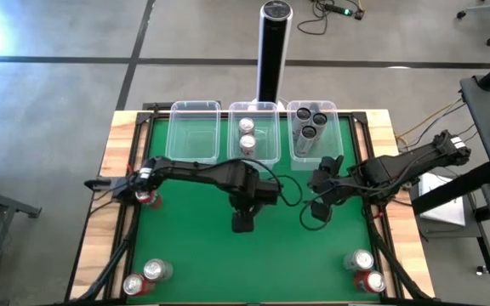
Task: Sort soda cans
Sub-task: Put the white soda can into the top right transparent bin
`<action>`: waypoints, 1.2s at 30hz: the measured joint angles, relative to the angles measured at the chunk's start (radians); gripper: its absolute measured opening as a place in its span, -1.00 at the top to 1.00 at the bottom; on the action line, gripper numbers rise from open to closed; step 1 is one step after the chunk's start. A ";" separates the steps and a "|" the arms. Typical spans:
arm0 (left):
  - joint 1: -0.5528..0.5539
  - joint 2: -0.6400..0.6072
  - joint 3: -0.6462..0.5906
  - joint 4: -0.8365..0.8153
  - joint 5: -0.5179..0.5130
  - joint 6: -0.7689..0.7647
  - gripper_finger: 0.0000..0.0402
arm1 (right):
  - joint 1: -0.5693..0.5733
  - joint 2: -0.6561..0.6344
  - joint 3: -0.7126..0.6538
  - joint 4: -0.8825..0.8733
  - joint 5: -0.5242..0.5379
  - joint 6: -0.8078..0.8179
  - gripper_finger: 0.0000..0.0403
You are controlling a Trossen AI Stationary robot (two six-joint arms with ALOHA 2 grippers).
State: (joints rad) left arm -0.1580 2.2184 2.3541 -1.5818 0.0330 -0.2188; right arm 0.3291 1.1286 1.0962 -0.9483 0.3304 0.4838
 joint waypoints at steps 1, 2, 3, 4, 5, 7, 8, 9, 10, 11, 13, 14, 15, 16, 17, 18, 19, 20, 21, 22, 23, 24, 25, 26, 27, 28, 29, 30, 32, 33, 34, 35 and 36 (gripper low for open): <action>0.000 0.005 0.003 0.021 0.000 0.000 -0.19 | 0.000 0.000 0.000 0.001 -0.008 0.003 -0.86; -0.001 0.006 -0.003 0.040 0.002 0.000 -0.19 | 0.000 0.000 0.000 0.002 -0.019 0.010 -0.86; 0.000 0.006 -0.012 0.038 0.002 0.001 -0.19 | 0.000 0.000 0.000 0.004 -0.027 0.019 -0.86; 0.000 0.006 -0.019 0.019 -0.001 0.001 -0.19 | 0.001 0.000 0.000 0.004 -0.038 0.026 -0.86; 0.000 0.006 -0.024 0.002 -0.009 0.001 -0.19 | 0.001 0.000 0.000 0.004 -0.049 0.032 -0.86; 0.000 0.006 -0.026 0.015 -0.027 0.001 -0.23 | 0.006 0.000 0.000 0.004 -0.054 0.040 -0.86; 0.000 0.006 -0.026 0.029 -0.037 0.001 -0.25 | 0.007 0.000 0.000 0.005 -0.054 0.040 -0.86; 0.000 0.006 -0.026 0.031 -0.044 0.001 -0.26 | 0.007 0.002 -0.002 0.011 -0.054 0.039 -0.86; 0.000 0.006 -0.026 0.024 -0.049 0.000 -0.26 | 0.008 0.005 -0.005 0.018 -0.056 0.032 -0.86; 0.000 0.006 -0.026 0.016 -0.049 0.000 -0.27 | 0.008 0.007 -0.009 0.025 -0.059 0.025 -0.86; 0.000 0.006 -0.026 0.023 -0.049 0.001 -0.27 | 0.007 0.017 -0.018 0.047 -0.072 0.008 -0.86; 0.000 0.006 -0.026 0.030 -0.049 0.001 -0.27 | 0.007 0.023 -0.020 0.065 -0.077 -0.006 -0.86; 0.000 0.008 -0.026 0.035 -0.049 0.001 -0.28 | 0.007 0.035 -0.021 0.082 -0.077 -0.011 -0.86; 0.000 0.010 -0.026 0.035 -0.048 0.001 -0.28 | 0.007 0.047 -0.021 0.092 -0.077 -0.019 -0.86; 0.000 0.011 -0.026 0.033 -0.048 0.001 -0.28 | 0.007 0.059 -0.021 0.103 -0.079 -0.024 -0.86; 0.000 0.012 -0.026 0.034 -0.048 0.001 -0.28 | 0.007 0.072 -0.021 0.117 -0.081 -0.024 -0.86; 0.000 0.013 -0.027 0.037 -0.048 0.001 -0.28 | 0.007 0.085 -0.021 0.131 -0.081 -0.024 -0.86; 0.000 0.013 -0.027 0.041 -0.048 0.001 -0.28 | 0.007 0.097 -0.021 0.141 -0.087 -0.026 -0.86; 0.001 0.013 -0.031 0.045 -0.048 -0.001 -0.29 | 0.007 0.110 -0.021 0.155 -0.088 -0.027 -0.86; 0.002 0.012 -0.034 0.046 -0.048 -0.005 -0.29 | 0.007 0.122 -0.021 0.175 -0.091 -0.028 -0.86; 0.004 0.012 -0.040 0.047 -0.047 -0.008 -0.29 | 0.007 0.135 -0.021 0.193 -0.095 -0.029 -0.86; 0.008 0.013 -0.050 0.053 -0.046 -0.010 -0.29 | 0.007 0.148 -0.021 0.208 -0.095 -0.031 -0.86; 0.012 0.013 -0.063 0.065 -0.046 -0.010 -0.29 | 0.007 0.159 -0.021 0.222 -0.095 -0.032 -0.86; 0.016 0.013 -0.078 0.078 -0.047 -0.009 -0.29 | 0.007 0.167 -0.021 0.230 -0.096 -0.032 -0.86; 0.019 0.012 -0.092 0.083 -0.049 -0.008 -0.29 | 0.007 0.174 -0.022 0.232 -0.096 -0.029 -0.86; 0.020 0.012 -0.104 0.080 -0.051 -0.008 -0.29 | 0.007 0.183 -0.022 0.230 -0.096 -0.017 -0.86; 0.021 0.012 -0.113 0.075 -0.051 -0.009 -0.29 | 0.007 0.187 -0.022 0.227 -0.096 -0.001 -0.86; 0.021 0.012 -0.121 0.075 -0.051 -0.015 -0.30 | 0.007 0.192 -0.022 0.225 -0.096 0.006 -0.86; 0.021 0.012 -0.130 0.093 -0.050 -0.037 -0.32 | 0.007 0.199 -0.022 0.233 -0.097 0.014 -0.86; 0.021 0.011 -0.134 0.099 -0.050 -0.041 -0.34 | 0.007 0.204 -0.022 0.237 -0.097 0.014 -0.86; 0.021 0.010 -0.138 0.096 -0.050 -0.043 -0.37 | 0.007 0.210 -0.022 0.249 -0.098 0.012 -0.86; 0.021 0.010 -0.141 0.094 -0.050 -0.044 -0.41 | 0.007 0.216 -0.022 0.264 -0.103 0.006 -0.86; 0.021 0.010 -0.142 0.097 -0.051 -0.044 -0.45 | 0.007 0.224 -0.022 0.274 -0.104 -0.001 -0.86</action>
State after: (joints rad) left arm -0.1372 2.2280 2.2123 -1.4851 -0.0177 -0.2626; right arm 0.3363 1.3524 1.0744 -0.6740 0.2260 0.4824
